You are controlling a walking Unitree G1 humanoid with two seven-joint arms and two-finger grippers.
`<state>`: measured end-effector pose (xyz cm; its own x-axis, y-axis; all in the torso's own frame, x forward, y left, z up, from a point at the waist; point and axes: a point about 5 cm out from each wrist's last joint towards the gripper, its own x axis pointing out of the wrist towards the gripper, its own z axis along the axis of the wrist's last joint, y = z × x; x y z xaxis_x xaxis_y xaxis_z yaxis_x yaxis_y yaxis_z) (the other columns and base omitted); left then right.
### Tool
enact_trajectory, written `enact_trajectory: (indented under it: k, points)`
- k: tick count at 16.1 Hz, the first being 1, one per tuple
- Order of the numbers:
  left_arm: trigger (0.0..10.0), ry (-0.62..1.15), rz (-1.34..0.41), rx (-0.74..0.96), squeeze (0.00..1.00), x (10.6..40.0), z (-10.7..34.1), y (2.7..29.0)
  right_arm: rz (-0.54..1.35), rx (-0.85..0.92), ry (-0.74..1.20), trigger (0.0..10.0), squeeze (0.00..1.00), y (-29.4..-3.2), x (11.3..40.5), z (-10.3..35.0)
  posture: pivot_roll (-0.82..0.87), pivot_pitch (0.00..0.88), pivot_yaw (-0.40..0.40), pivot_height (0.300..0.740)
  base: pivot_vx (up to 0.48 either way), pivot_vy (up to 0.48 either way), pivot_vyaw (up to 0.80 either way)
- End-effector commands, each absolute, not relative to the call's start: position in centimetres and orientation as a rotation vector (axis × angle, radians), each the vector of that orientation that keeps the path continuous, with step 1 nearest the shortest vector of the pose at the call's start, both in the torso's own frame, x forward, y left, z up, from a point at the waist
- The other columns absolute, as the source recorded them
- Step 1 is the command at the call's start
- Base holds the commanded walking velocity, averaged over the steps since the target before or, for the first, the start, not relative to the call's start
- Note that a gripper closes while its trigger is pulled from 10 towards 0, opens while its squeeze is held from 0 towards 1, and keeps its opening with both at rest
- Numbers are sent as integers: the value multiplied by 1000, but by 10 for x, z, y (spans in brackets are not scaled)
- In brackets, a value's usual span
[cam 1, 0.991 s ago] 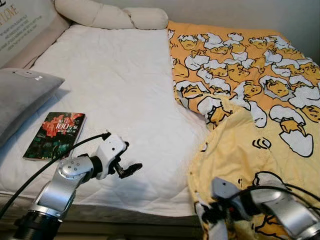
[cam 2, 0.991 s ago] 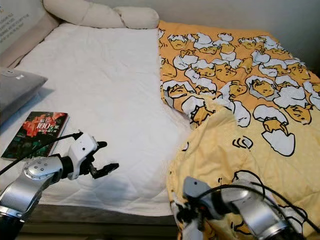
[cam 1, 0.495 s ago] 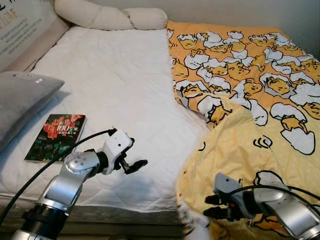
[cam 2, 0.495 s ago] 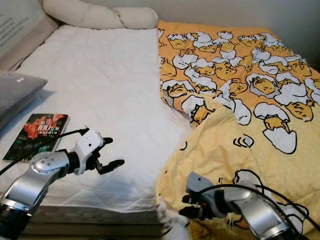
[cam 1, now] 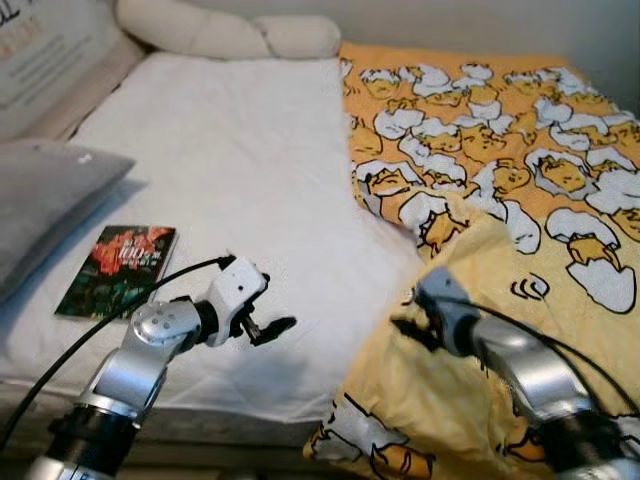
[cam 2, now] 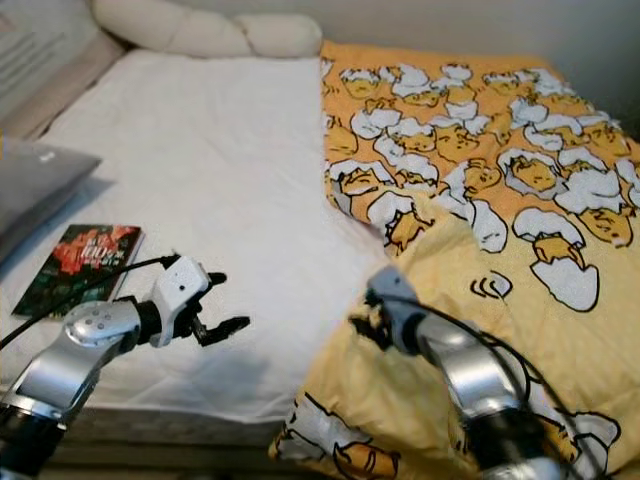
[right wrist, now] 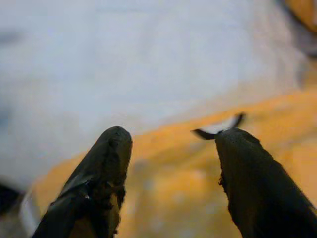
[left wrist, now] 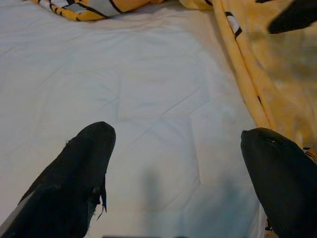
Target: Clean up the room
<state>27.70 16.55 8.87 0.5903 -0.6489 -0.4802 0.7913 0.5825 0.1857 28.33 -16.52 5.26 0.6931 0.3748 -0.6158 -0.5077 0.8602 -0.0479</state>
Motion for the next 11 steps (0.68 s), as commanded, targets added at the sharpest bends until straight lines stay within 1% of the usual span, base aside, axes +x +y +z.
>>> enact_trajectory:
  k: [1, 4, 7, 9, 10, 11]
  points:
    - [10000, 366, -875, 415, 0, 276, 91, 160, 398, -197, 674, 10000, 1000, -171, 285, 46, 22, 0, -51, 740, 0, 0, 0]
    - [10000, 370, -881, 410, 0, 272, 89, 160, 229, -103, 776, 10000, 1000, -157, 294, 32, 20, 0, -48, 740, 0, 0, 0]
    - [10000, 373, -885, 416, 0, 272, 89, 159, 134, -114, 805, 10000, 1000, -152, 305, 28, 20, 0, -47, 740, 0, 0, 0]
    - [10000, 370, -886, 417, 0, 272, 90, 158, 125, -58, 802, 10000, 1000, -146, 311, 27, 20, 0, -47, 740, 0, 0, 0]
    - [10000, 368, -886, 420, 0, 273, 91, 158, 193, 4, 830, 10000, 196, -137, 313, 22, 28, 0, -50, 740, 0, 0, 0]
    - [10000, 368, -886, 421, 0, 273, 91, 158, 207, 15, 842, 10000, 0, -135, 313, 20, 29, 0, -51, 740, 0, 0, 0]
